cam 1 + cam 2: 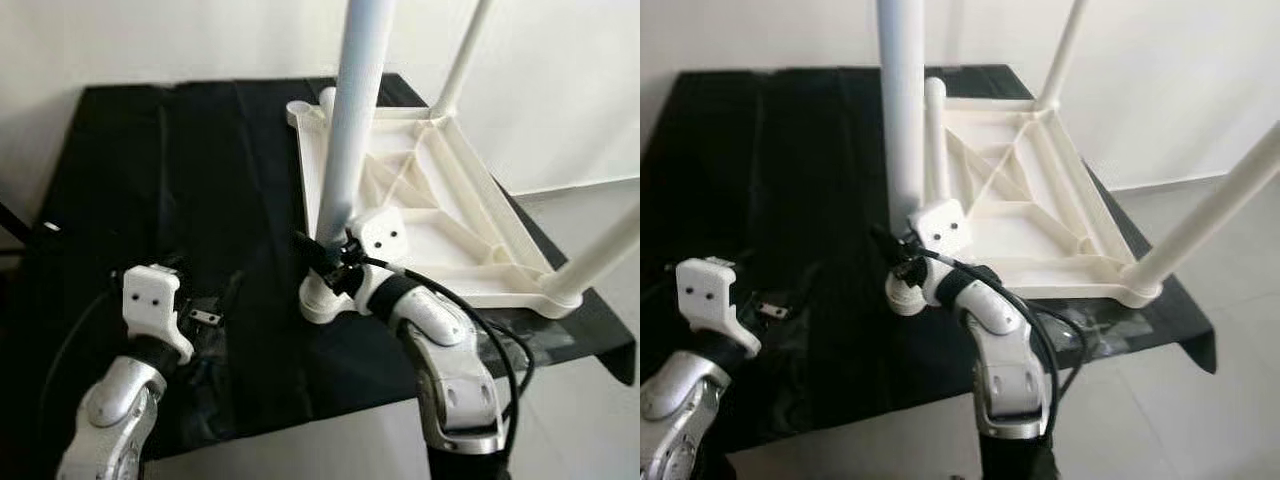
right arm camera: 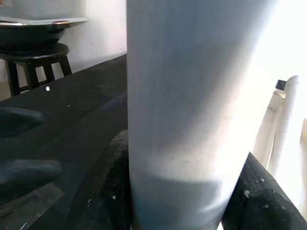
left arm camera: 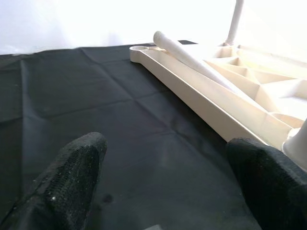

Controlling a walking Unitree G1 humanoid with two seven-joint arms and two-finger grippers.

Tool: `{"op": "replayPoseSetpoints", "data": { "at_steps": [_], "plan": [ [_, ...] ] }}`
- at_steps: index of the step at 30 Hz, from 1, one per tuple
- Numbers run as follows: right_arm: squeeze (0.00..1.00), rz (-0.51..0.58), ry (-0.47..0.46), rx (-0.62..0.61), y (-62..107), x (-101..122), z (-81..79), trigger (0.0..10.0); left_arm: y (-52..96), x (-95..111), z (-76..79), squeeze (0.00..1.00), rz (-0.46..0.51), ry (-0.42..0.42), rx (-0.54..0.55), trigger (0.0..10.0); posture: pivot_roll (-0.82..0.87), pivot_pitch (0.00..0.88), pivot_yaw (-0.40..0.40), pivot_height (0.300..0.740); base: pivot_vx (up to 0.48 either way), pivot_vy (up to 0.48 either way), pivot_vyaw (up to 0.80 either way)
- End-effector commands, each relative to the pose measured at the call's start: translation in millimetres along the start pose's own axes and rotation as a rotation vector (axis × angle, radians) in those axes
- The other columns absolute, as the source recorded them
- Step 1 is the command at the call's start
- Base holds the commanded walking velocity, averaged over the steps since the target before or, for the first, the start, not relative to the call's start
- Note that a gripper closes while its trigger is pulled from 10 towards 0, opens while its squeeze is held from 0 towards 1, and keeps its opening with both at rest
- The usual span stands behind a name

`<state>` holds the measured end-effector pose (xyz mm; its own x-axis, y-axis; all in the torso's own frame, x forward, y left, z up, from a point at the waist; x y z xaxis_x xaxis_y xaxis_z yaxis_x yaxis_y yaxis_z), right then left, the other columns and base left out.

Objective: Building children table

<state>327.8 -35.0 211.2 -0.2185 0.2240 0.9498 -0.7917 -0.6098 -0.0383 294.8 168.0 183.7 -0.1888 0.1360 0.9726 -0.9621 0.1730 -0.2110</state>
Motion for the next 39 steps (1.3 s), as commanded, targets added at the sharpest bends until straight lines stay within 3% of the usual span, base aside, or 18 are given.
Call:
{"op": "replayPoseSetpoints", "data": {
  "at_steps": [1, 2, 9, 10, 12, 13, 14, 16, 17, 18, 22, 26, 28, 29, 30, 32, 33, 39],
  "plan": [
    [0.0, -0.214, -0.015, -0.011, 9.1, -45.9, 3.8, 10.0, 1.6, -3.7, -3.0, 0.0, -0.007, 0.005, 0.008, 10.0, -0.1, 0.143, -0.086, 0.74, 0.0, 0.0, 0.0],
    [1.0, -0.211, -0.032, -0.018, 7.2, -40.7, 6.8, 10.0, 1.5, -3.5, -3.3, 0.0, -0.006, 0.004, 0.009, 10.0, -0.1, 0.143, -0.084, 0.74, 0.0, 0.0, 0.0],
    [1.0, -0.086, -0.054, 0.143, -12.1, -5.9, 4.1, 10.0, 1.7, -3.2, -1.3, 0.0, -0.008, 0.009, 0.001, 10.0, -0.09, 0.148, -0.085, 0.74, 0.0, 0.0, 0.0],
    [1.0, -0.042, -0.014, 0.289, -13.0, 2.3, -6.4, 10.0, 1.8, -2.9, -0.6, 0.0, -0.007, 0.011, 0.0, 10.0, -0.09, 0.15, -0.088, 0.74, 0.0, 0.0, 0.0],
    [1.0, -0.042, -0.014, 0.289, -13.0, 2.3, -6.4, 10.0, 1.8, -2.9, -0.6, 0.0, -0.007, 0.011, 0.0, 10.0, -0.09, 0.15, -0.088, 0.74, 0.0, 0.0, 0.0],
    [1.0, -0.001, 0.083, 0.45, -8.8, 7.8, -15.3, 10.0, 1.9, -2.5, 0.4, 0.0, -0.006, 0.014, -0.002, 10.0, -0.09, 0.154, -0.089, 0.74, 0.0, 0.0, 0.0],
    [0.8, 0.045, 0.158, 0.61, -0.7, 12.3, -20.4, 10.0, 2.1, -2.1, 1.9, 0.0, -0.004, 0.015, -0.004, 10.0, -0.08, 0.157, -0.091, 0.74, 0.0, 0.0, 0.0],
    [0.8, 0.045, 0.158, 0.61, -0.7, 12.3, -20.4, 10.0, 2.1, -2.1, 1.9, 0.0, -0.004, 0.015, -0.004, 10.0, -0.08, 0.157, -0.091, 0.74, 0.0, 0.0, 0.0],
    [0.0, 0.05, 0.215, 0.689, 1.1, 11.5, -14.7, 10.0, 2.5, -1.9, 3.0, 0.0, -0.003, 0.016, -0.004, 10.0, -0.07, 0.159, -0.091, 0.74, 0.0, 0.0, 0.0],
    [0.0, 0.029, 0.302, 0.706, -3.3, 7.8, -2.7, 10.0, 3.1, -1.7, 3.8, 0.0, -0.003, 0.016, -0.004, 10.0, -0.06, 0.16, -0.092, 0.74, 0.0, 0.0, 0.0],
    [0.0, -0.01, 0.381, 0.696, -9.7, 3.5, 11.0, 10.0, 3.6, -1.6, 4.3, 0.0, -0.003, 0.016, -0.004, 10.0, -0.06, 0.16, -0.092, 0.74, 0.0, 0.0, 0.0],
    [0.0, 0.061, 0.321, 0.705, -23.2, 22.6, 38.3, 10.0, 6.8, -1.4, 7.4, 0.0, -0.004, 0.014, -0.004, 10.0, -0.04, 0.165, -0.098, 0.74, 0.0, 0.0, 0.0],
    [0.0, 0.061, 0.321, 0.705, -23.2, 22.6, 38.3, 10.0, 6.8, -1.4, 7.4, 0.0, -0.004, 0.014, -0.004, 10.0, -0.04, 0.165, -0.098, 0.74, 0.0, 0.0, 0.0],
    [0.0, 0.092, 0.29, 0.716, -25.1, 28.9, 42.9, 6.7, 7.6, -1.6, 8.0, 0.0, -0.005, 0.014, -0.005, 10.0, -0.03, 0.163, -0.097, 0.74, 0.0, 0.0, 0.0],
    [0.0, 0.115, 0.264, 0.725, -26.9, 32.6, 46.6, 2.3, 8.3, -1.9, 8.3, 0.0, -0.007, 0.013, -0.006, 10.0, -0.03, 0.161, -0.095, 0.74, 0.0, 0.0, 0.0],
    [0.0, 0.13, 0.246, 0.73, -28.2, 35.0, 49.0, 2.3, 8.7, -2.2, 8.4, 0.0, -0.008, 0.013, -0.006, 10.0, -0.03, 0.161, -0.095, 0.74, 0.0, 0.0, 0.0],
    [0.0, 0.134, 0.237, 0.732, -29.1, 35.9, 51.0, 0.0, 9.0, -2.5, 8.7, 0.0, -0.009, 0.013, -0.007, 10.0, -0.03, 0.16, -0.094, 0.74, 0.0, 0.0, 0.0],
    [0.0, 0.156, 0.228, 0.756, -30.2, 37.2, 54.5, 0.0, 9.5, -2.9, 9.1, 0.0, -0.012, 0.013, -0.008, 10.0, -0.02, 0.159, -0.097, 0.74, 0.0, 0.0, 0.0]
  ]
}}
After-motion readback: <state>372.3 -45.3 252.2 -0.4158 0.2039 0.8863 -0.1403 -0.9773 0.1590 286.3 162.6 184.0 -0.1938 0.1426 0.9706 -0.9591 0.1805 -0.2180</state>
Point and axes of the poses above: a point about 5 cm out from each wrist's last joint towards the gripper, its own y axis pointing back from the gripper into the wrist, its own x axis along the axis of the wrist's last joint, z = x × y, the point moved 6 cm from there along -y, pointing out of the wrist towards the gripper, and after that the axes turned 8 degrees about y, right-handed, at the moved point
